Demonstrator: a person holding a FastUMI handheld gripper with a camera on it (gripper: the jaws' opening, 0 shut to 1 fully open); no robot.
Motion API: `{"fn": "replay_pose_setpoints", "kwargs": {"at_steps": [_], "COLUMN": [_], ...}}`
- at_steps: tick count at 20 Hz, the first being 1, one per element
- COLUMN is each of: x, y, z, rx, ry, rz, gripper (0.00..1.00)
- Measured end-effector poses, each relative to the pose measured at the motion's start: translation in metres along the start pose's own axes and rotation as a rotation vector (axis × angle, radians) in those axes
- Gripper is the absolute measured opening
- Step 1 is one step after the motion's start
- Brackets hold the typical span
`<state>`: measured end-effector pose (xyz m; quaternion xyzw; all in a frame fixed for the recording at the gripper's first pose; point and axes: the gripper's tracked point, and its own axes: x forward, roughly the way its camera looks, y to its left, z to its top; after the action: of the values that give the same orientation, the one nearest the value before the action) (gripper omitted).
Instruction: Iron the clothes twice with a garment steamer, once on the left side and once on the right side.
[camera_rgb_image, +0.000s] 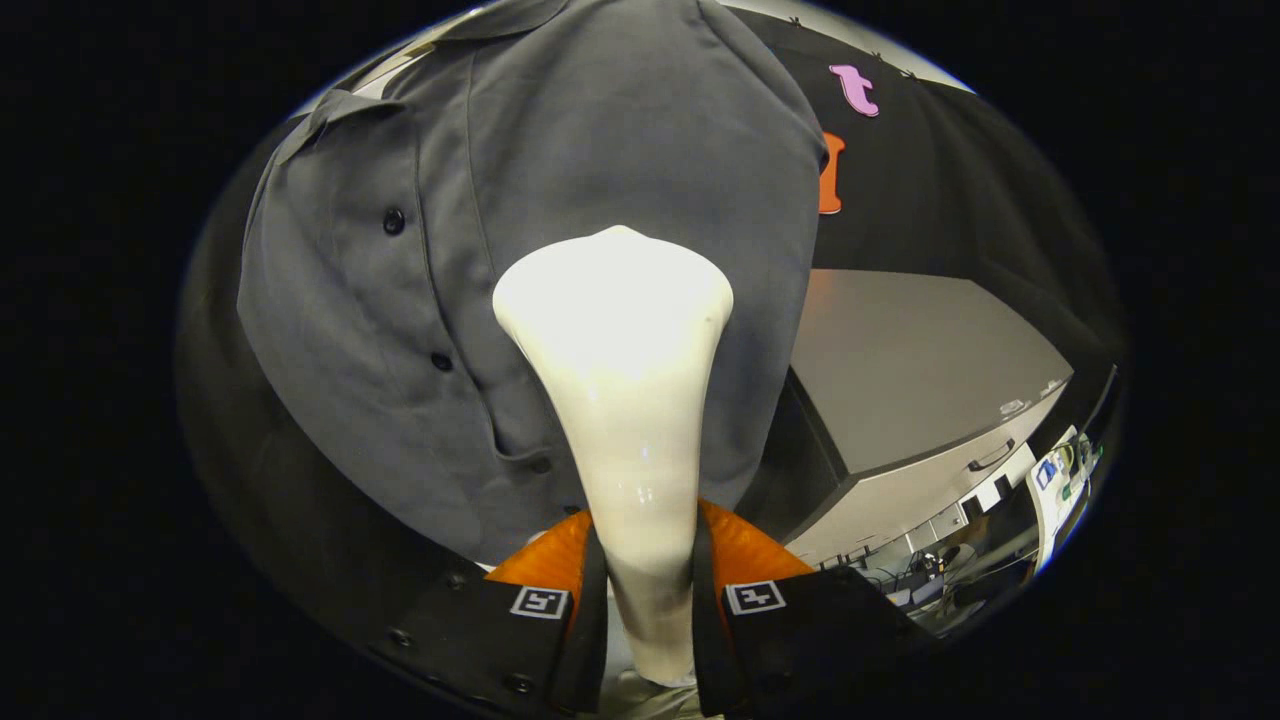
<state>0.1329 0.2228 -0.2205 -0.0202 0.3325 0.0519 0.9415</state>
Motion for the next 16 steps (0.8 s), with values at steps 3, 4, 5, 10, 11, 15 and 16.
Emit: {"fn": "replay_pose_setpoints", "kwargs": {"at_steps": [3, 4, 5, 10, 11, 15, 16], "x": [0.009, 0.012, 0.014, 0.027, 0.029, 0.040, 0.042], "y": [-0.002, -0.003, -0.004, -0.009, -0.010, -0.012, -0.013], "z": [-0.013, -0.020, -0.025, -0.056, -0.060, -0.080, -0.087], "rx": [-0.008, -0.011, -0.013, -0.026, -0.030, -0.038, -0.041], "ry": [0.031, 0.044, 0.058, 0.113, 0.122, 0.159, 0.171], "rz": [-0.007, -0.008, -0.009, -0.008, -0.011, -0.015, -0.016], "gripper": [0.43, 0.43, 0.43, 0.43, 0.43, 0.43, 0.43]}}
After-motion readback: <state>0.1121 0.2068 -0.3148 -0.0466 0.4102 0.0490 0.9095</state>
